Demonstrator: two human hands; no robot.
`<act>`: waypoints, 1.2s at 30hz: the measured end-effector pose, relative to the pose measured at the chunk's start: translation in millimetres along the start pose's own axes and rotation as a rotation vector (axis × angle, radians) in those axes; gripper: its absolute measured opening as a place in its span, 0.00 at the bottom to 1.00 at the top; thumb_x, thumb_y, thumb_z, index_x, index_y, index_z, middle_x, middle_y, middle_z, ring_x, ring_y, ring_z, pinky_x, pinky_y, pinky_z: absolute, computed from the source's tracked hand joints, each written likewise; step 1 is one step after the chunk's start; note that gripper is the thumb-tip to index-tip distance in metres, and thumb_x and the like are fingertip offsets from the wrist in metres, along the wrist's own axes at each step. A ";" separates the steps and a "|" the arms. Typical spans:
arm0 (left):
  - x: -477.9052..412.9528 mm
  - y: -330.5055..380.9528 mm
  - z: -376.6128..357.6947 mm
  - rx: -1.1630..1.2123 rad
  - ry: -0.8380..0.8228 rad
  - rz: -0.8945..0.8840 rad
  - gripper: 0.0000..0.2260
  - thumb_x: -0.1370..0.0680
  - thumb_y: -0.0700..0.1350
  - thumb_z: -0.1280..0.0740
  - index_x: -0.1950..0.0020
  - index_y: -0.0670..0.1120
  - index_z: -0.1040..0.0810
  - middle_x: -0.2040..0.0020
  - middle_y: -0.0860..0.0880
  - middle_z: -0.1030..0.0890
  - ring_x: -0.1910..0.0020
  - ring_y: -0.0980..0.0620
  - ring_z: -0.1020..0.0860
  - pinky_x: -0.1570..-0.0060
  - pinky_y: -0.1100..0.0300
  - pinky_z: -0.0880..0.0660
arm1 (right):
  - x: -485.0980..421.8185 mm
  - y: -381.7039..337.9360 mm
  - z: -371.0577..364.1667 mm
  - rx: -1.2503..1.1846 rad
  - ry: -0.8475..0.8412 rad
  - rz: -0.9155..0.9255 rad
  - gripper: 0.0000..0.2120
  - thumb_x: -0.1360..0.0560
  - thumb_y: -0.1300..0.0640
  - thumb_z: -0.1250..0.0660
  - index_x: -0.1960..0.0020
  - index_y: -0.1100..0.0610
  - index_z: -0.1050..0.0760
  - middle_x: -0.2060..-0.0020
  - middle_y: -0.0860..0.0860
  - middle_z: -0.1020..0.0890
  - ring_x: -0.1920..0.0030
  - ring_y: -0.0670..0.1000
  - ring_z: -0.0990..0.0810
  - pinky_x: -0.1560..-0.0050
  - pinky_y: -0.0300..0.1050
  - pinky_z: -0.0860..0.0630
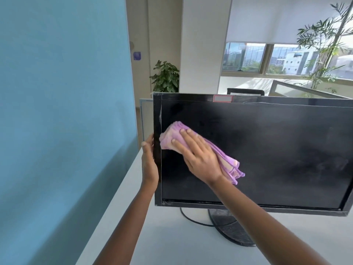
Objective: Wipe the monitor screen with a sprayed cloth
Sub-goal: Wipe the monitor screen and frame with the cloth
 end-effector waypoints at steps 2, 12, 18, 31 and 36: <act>0.4 -1.3 1.1 0.003 0.000 0.033 0.41 0.32 0.74 0.53 0.28 0.47 0.39 0.29 0.52 0.35 0.29 0.54 0.37 0.31 0.63 0.40 | 20.2 -10.5 -7.4 0.013 -0.044 0.047 0.26 0.30 0.66 0.32 0.33 0.55 0.30 0.36 0.60 0.25 0.34 0.58 0.27 0.35 0.54 0.28; 4.7 1.2 0.0 -0.068 -0.016 0.044 0.34 0.25 0.66 0.58 0.27 0.47 0.43 0.25 0.48 0.39 0.27 0.50 0.41 0.25 0.49 0.48 | 109.7 -45.8 -18.6 -0.012 -0.439 0.310 0.26 0.24 0.68 0.54 0.32 0.50 0.31 0.36 0.51 0.24 0.35 0.51 0.26 0.36 0.45 0.30; 6.0 8.7 4.1 -0.111 0.014 0.084 0.25 0.19 0.52 0.62 0.28 0.45 0.40 0.26 0.45 0.38 0.27 0.47 0.40 0.25 0.48 0.47 | 93.3 -38.2 10.3 -0.069 -0.375 0.422 0.20 0.26 0.62 0.45 0.41 0.50 0.21 0.40 0.52 0.20 0.40 0.51 0.22 0.40 0.42 0.26; -7.3 35.1 -19.8 -0.222 0.050 -0.019 0.21 0.18 0.50 0.55 0.26 0.49 0.47 0.24 0.50 0.44 0.25 0.53 0.46 0.31 0.63 0.50 | -67.9 62.0 60.7 -0.008 -0.039 -0.102 0.22 0.23 0.61 0.41 0.30 0.60 0.35 0.31 0.61 0.32 0.29 0.62 0.36 0.31 0.59 0.38; -14.3 31.4 -18.2 -0.186 0.090 -0.016 0.21 0.18 0.50 0.54 0.26 0.46 0.43 0.25 0.47 0.40 0.26 0.52 0.43 0.25 0.53 0.47 | -47.4 46.4 32.3 0.024 -0.039 -0.061 0.21 0.23 0.59 0.44 0.30 0.61 0.34 0.32 0.62 0.31 0.30 0.61 0.34 0.30 0.56 0.38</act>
Point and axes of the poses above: each hand's wrist, its own x-axis away from the middle knuckle, its own z-axis out of the back of the hand, y = z × x, the point moved 4 cm from there along -x, towards the middle knuckle
